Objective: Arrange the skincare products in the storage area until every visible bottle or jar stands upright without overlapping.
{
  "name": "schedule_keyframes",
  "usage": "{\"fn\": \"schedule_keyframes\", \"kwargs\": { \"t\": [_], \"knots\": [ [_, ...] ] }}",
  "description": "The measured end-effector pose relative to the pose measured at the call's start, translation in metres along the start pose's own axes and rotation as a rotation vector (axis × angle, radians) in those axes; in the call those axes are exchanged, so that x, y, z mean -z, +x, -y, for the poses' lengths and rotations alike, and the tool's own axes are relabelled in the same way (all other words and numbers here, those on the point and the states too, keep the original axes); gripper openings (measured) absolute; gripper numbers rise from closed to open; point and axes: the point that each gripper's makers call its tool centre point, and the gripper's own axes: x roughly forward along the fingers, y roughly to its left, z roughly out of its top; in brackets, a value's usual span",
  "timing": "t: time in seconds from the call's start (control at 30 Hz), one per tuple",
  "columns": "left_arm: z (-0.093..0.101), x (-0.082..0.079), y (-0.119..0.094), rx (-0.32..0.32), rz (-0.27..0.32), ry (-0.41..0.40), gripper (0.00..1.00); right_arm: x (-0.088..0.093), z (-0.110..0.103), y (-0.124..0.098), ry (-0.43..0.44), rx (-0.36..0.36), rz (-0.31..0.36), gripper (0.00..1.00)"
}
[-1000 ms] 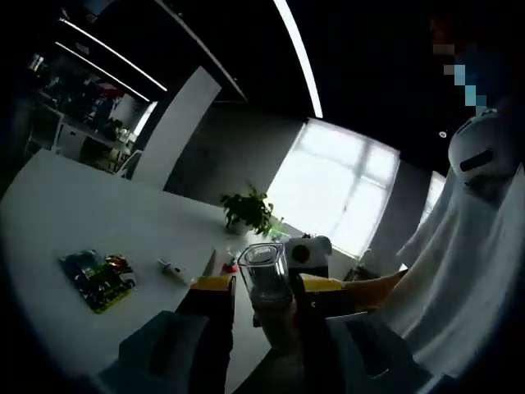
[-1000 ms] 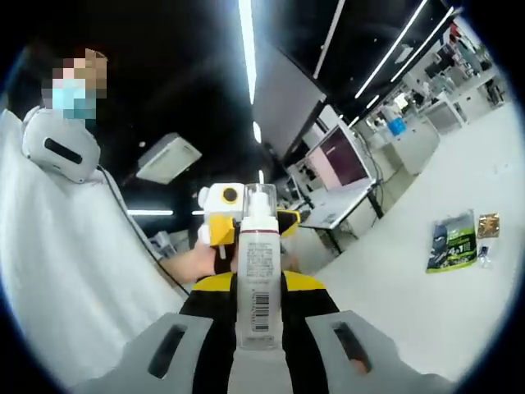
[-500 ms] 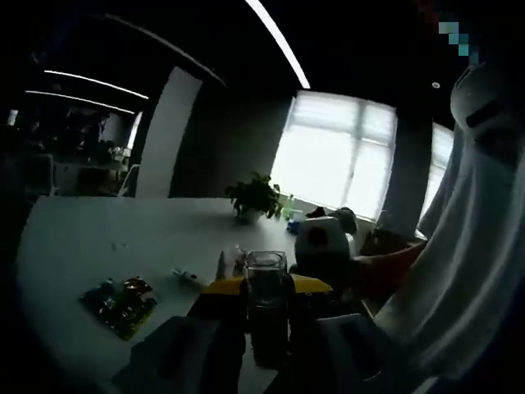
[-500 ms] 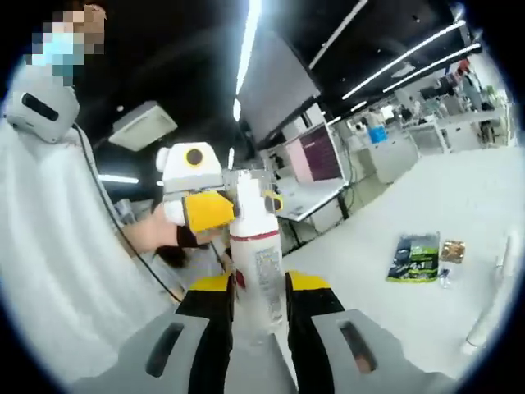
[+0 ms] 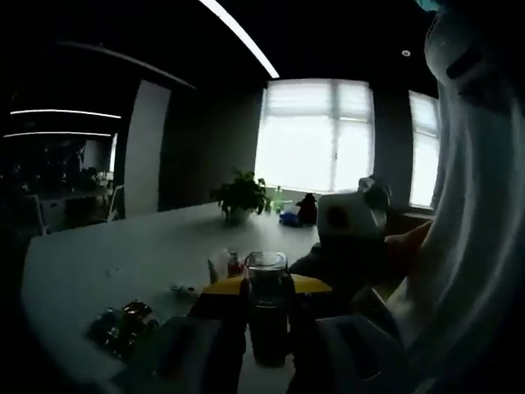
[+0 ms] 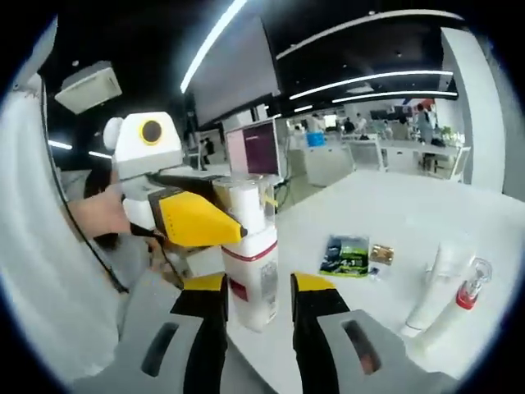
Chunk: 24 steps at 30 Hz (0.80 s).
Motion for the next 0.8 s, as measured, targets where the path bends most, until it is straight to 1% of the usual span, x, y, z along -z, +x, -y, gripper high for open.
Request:
{"fn": "schedule_keyframes", "kwargs": {
  "t": [0.07, 0.13, 0.17, 0.2, 0.23, 0.27, 0.3, 0.37, 0.43, 0.57, 0.8],
  "knots": [
    [0.009, -0.003, 0.003, 0.048, 0.007, 0.028, 0.14, 0.001, -0.003, -0.003, -0.014, -0.028, -0.002, 0.27],
    [0.016, -0.004, 0.005, 0.092, 0.001, 0.054, 0.14, -0.001, 0.0, -0.007, -0.027, -0.025, 0.006, 0.29],
    [0.019, -0.005, 0.007, 0.105, -0.003, 0.068, 0.14, -0.003, 0.001, -0.009, -0.034, -0.029, 0.01, 0.28],
    [0.02, -0.004, 0.009, 0.113, -0.011, 0.082, 0.14, -0.008, 0.004, -0.013, -0.056, -0.02, 0.027, 0.26],
    [0.02, -0.006, 0.01, 0.117, -0.004, 0.086, 0.13, -0.008, 0.003, -0.014, -0.083, -0.032, 0.021, 0.24],
    [0.023, -0.009, 0.012, 0.135, 0.002, 0.088, 0.13, -0.011, 0.003, -0.016, -0.143, -0.032, 0.03, 0.23],
    [0.023, -0.009, 0.014, 0.139, 0.0, 0.094, 0.13, -0.009, 0.004, -0.018, -0.135, -0.016, 0.015, 0.23],
    [0.026, -0.007, 0.017, 0.157, -0.01, 0.104, 0.13, -0.006, 0.005, -0.02, -0.139, -0.014, 0.006, 0.23],
    [0.028, -0.005, 0.021, 0.165, -0.019, 0.111, 0.13, -0.003, 0.01, -0.023, -0.163, 0.014, 0.0, 0.23],
    [0.03, 0.003, 0.027, 0.187, -0.045, 0.115, 0.14, 0.006, 0.013, -0.025, -0.153, 0.026, -0.017, 0.23],
    [0.03, 0.014, 0.038, 0.205, -0.083, 0.122, 0.14, 0.019, 0.024, -0.028, -0.149, 0.048, -0.042, 0.22]
  ]
}}
